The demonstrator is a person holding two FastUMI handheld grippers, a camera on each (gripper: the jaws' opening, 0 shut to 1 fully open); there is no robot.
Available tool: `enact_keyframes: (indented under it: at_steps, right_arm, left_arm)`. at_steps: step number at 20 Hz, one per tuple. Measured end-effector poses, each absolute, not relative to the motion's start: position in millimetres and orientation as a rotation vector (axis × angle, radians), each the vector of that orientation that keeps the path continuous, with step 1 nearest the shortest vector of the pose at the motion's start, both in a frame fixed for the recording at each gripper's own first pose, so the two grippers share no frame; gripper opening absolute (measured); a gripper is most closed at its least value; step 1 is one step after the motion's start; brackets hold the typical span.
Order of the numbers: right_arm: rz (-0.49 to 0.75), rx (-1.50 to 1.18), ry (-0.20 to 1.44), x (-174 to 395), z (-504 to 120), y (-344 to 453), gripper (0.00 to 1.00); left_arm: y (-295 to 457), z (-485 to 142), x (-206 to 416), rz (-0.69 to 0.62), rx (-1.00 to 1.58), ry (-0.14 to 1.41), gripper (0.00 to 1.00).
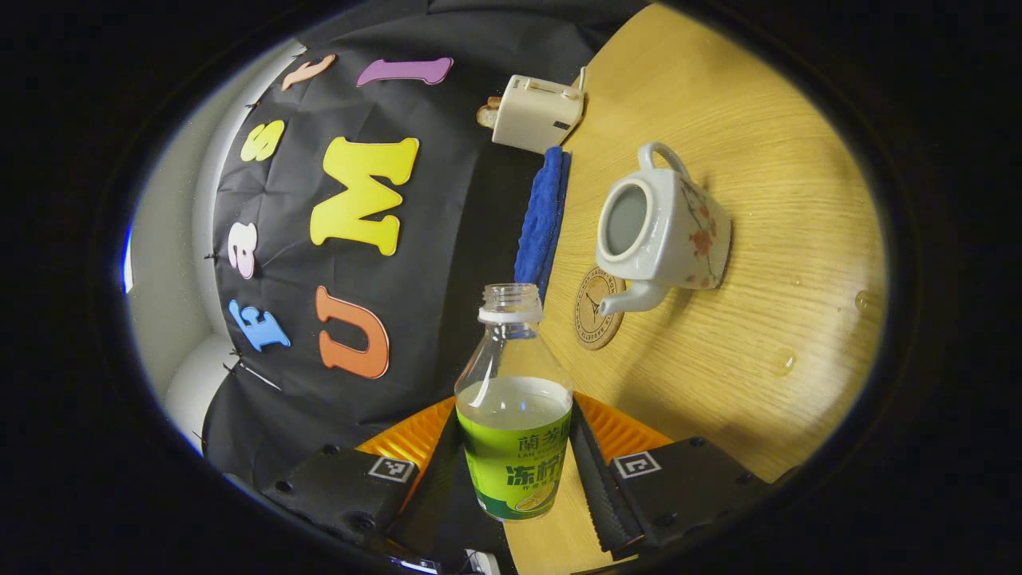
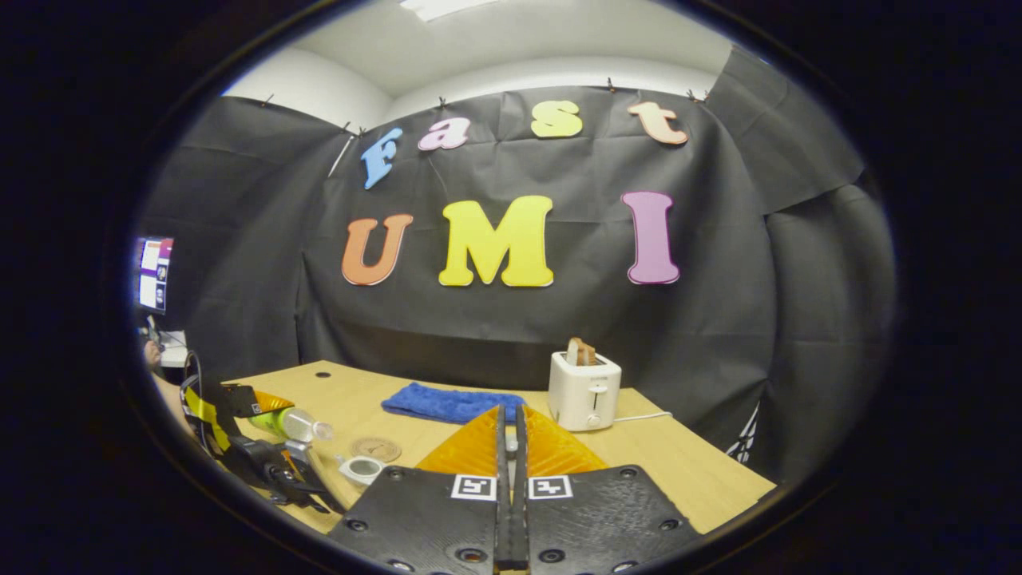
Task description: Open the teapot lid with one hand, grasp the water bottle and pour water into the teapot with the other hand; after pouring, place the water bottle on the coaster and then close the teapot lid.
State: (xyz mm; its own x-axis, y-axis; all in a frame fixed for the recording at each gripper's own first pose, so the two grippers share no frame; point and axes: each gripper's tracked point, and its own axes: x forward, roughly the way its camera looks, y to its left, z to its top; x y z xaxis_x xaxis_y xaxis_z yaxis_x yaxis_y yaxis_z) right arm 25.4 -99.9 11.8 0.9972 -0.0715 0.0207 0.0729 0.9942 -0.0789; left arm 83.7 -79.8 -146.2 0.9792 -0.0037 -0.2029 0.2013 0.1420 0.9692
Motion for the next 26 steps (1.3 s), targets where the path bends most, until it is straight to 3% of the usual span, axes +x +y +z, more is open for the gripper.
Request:
enact_keyframes:
  at_steps: [16,26]
  right_arm:
    - [-0.086,-0.061,0.000,29,6,-104,0.00]
    - [-0.090,-0.021,0.017,31,2,-109,0.00]
  left_arm:
    - [-123,-132,82,-0.213,1.792,0.112,0.75]
    - [-128,-116,84,-0.174,1.961,0.124,0.75]
